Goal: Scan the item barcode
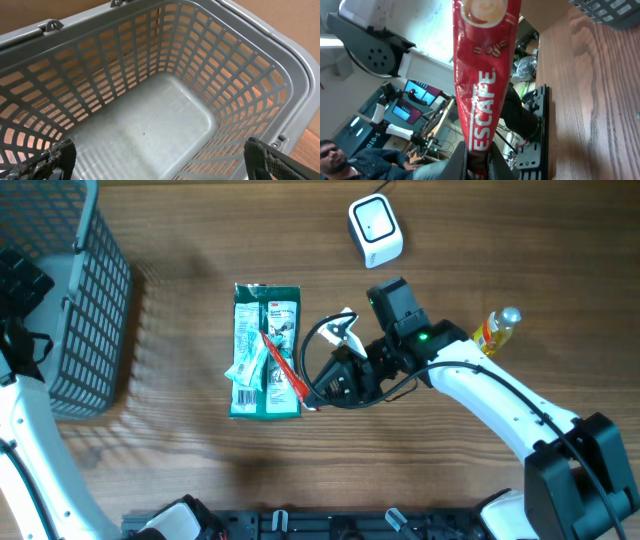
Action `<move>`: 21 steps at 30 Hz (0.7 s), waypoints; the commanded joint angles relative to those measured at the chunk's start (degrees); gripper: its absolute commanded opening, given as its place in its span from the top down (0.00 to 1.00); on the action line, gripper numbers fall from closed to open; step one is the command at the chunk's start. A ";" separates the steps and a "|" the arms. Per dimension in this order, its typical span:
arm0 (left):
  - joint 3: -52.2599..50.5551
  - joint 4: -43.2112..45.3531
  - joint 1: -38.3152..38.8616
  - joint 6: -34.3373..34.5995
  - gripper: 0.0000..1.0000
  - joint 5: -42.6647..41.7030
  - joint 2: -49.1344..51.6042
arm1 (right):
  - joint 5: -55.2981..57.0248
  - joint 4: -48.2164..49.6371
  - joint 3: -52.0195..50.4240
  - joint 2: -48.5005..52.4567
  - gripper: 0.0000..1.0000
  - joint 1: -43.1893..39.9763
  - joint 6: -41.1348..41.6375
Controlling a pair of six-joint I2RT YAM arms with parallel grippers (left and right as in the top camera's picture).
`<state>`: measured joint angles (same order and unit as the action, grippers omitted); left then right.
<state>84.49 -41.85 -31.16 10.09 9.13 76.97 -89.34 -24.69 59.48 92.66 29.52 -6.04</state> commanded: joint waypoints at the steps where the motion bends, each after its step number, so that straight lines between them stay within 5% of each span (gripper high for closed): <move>1: 0.33 0.15 -0.24 -1.07 0.00 -0.31 -0.09 | -3.63 3.17 0.61 0.07 0.96 -0.24 7.34; 6: 0.33 0.17 -0.24 -1.07 0.00 -0.31 -0.09 | -3.63 16.04 0.61 -3.08 0.96 -0.92 18.97; 14: 0.33 0.15 -0.24 -1.07 0.00 -0.28 -0.09 | -3.52 44.76 0.61 -15.17 0.96 -9.27 55.25; 21: 0.33 0.15 -0.24 -1.07 0.00 -0.31 -0.09 | -3.54 46.95 0.57 -21.77 0.96 -15.23 55.58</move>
<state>84.49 -41.82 -31.16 10.07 9.10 76.97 -89.36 21.96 59.48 73.71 15.05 47.83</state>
